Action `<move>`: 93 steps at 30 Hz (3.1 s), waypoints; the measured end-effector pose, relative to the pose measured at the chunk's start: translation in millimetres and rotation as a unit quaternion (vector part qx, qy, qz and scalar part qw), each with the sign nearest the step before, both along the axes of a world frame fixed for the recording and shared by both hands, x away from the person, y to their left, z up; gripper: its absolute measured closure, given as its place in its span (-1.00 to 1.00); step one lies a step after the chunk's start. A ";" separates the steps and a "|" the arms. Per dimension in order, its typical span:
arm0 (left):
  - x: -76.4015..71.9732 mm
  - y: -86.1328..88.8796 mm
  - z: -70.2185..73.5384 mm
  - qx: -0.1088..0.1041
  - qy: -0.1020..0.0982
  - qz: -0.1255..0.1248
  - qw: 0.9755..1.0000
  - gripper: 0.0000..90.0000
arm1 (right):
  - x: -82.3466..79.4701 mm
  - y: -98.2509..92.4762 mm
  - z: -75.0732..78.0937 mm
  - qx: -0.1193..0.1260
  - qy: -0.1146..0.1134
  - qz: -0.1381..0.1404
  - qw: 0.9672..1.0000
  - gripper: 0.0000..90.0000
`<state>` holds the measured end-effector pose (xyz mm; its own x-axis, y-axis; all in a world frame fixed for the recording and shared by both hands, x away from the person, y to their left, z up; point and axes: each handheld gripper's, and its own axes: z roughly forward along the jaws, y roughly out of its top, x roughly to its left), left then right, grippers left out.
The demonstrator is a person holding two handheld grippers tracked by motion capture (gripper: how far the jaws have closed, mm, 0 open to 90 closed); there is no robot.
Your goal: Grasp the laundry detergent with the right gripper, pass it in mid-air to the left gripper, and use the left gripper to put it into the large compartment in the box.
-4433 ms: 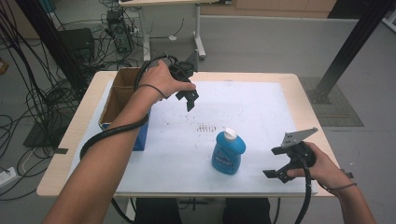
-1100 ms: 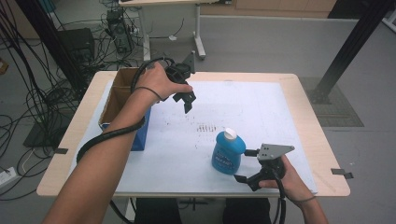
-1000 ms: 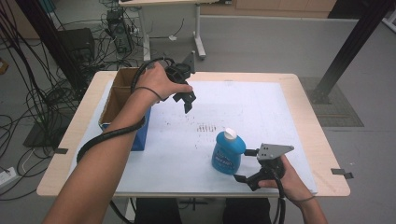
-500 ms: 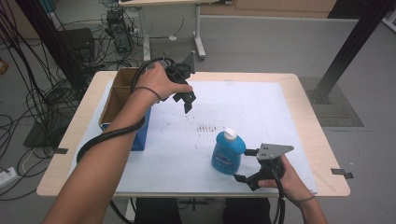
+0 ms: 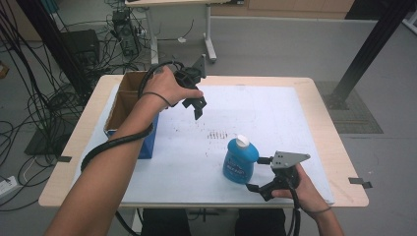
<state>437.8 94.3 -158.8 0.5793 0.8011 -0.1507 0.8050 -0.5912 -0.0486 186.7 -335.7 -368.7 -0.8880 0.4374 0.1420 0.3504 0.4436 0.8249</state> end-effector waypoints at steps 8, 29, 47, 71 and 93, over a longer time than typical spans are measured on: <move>0.2 3.9 -4.6 -0.001 0.003 0.008 1.000 -0.85 | -1.4 -0.5 -4.5 0.002 0.004 -0.002 1.000 -0.92; 2.8 7.1 -5.0 -0.002 0.006 0.008 1.000 -0.85 | 2.9 -0.7 -8.1 0.007 0.008 0.000 1.000 -0.91; 2.7 2.3 -7.2 -0.002 0.002 0.002 1.000 -0.85 | 4.0 -0.2 -9.3 0.006 0.009 -0.001 1.000 -0.91; 3.6 0.2 -6.0 0.000 0.001 0.000 1.000 -0.85 | 6.6 1.7 -10.8 0.008 0.011 -0.001 1.000 -0.91; 3.7 0.3 -6.2 0.000 0.000 0.002 1.000 -0.85 | 6.1 -0.3 -12.2 0.011 0.012 -0.004 1.000 -0.91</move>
<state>441.5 94.7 -165.0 0.5769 0.8028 -0.1505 0.8069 -0.5888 -0.0481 192.8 -335.9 -380.9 -0.8810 0.4404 0.1728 0.3735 0.4232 0.8255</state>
